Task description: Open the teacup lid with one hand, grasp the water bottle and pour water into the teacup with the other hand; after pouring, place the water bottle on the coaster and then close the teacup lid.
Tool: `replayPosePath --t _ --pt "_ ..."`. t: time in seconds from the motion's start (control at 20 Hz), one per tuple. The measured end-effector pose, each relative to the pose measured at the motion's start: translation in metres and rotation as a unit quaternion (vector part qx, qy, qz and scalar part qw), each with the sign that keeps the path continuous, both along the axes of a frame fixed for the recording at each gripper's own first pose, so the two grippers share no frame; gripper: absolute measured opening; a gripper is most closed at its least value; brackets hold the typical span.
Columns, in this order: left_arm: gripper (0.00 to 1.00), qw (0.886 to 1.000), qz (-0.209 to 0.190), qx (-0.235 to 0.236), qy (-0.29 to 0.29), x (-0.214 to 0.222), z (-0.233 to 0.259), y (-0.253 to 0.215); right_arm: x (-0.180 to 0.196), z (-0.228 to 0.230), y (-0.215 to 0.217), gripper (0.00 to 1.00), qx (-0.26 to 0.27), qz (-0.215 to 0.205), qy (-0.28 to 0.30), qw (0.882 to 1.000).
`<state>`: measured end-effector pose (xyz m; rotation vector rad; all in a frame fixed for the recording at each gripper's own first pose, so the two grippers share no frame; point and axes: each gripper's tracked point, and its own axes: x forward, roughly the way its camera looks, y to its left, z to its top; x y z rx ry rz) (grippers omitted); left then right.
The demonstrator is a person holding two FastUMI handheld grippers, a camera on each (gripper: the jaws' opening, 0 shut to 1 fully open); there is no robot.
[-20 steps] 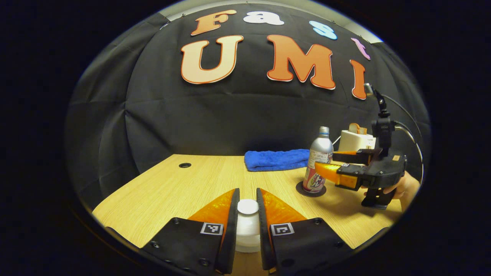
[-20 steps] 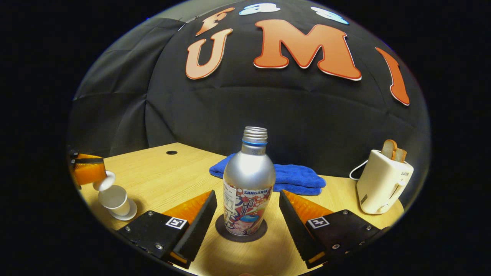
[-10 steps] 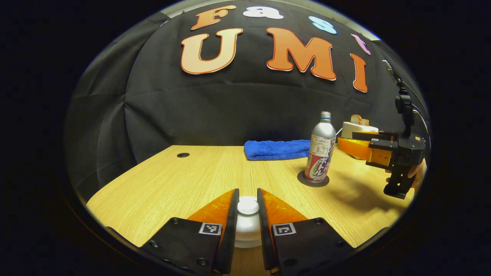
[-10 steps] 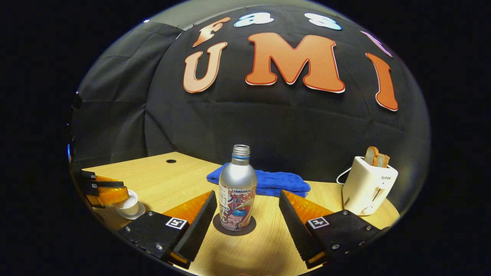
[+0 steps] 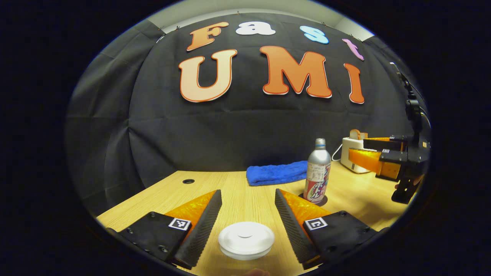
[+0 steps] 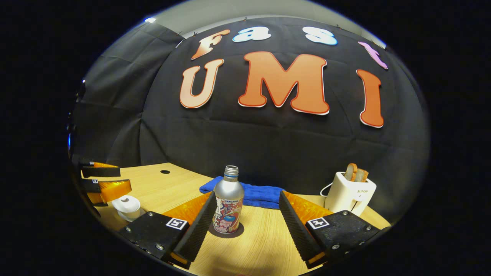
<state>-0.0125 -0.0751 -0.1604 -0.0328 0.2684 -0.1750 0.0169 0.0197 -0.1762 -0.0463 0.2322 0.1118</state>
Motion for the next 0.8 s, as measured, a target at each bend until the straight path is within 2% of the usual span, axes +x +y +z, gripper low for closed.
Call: replayPosePath --t 0.05,0.15,0.2,0.25,0.3,0.35,0.4,0.75,0.8 --pt "0.99 1.000 -0.001 -0.006 -0.009 0.001 0.009 -0.003 -0.004 0.004 -0.002 0.98 -0.008 -0.003 -0.006 1.000" --pt "0.98 1.000 -0.001 -0.013 -0.027 0.002 0.026 -0.007 -0.012 0.012 -0.001 0.98 -0.016 -0.002 -0.015 1.000" --pt "0.93 0.999 0.001 -0.016 -0.034 0.002 0.035 -0.008 -0.016 0.016 -0.001 0.98 -0.016 -0.001 -0.020 1.000" --pt "1.00 0.999 0.003 -0.019 -0.040 0.002 0.043 -0.009 -0.020 0.020 -0.001 0.98 -0.014 -0.002 -0.025 1.000" --pt "0.93 0.999 0.006 -0.022 -0.046 0.001 0.049 -0.010 -0.022 0.023 -0.003 0.98 -0.011 -0.002 -0.028 1.000" --pt "0.93 0.998 0.009 -0.026 -0.052 0.001 0.055 -0.011 -0.026 0.027 -0.004 0.98 -0.008 -0.003 -0.030 1.000" --pt "1.00 0.998 0.012 -0.030 -0.057 0.002 0.059 -0.012 -0.029 0.029 -0.006 0.98 -0.006 -0.004 -0.032 0.999" --pt "1.00 0.997 0.025 -0.042 -0.061 -0.003 0.068 -0.013 -0.048 0.029 -0.025 0.98 0.000 -0.019 -0.031 0.999" --pt "0.98 0.997 0.025 -0.043 -0.062 -0.004 0.068 -0.015 -0.050 0.031 -0.027 0.98 -0.001 -0.021 -0.032 0.999"
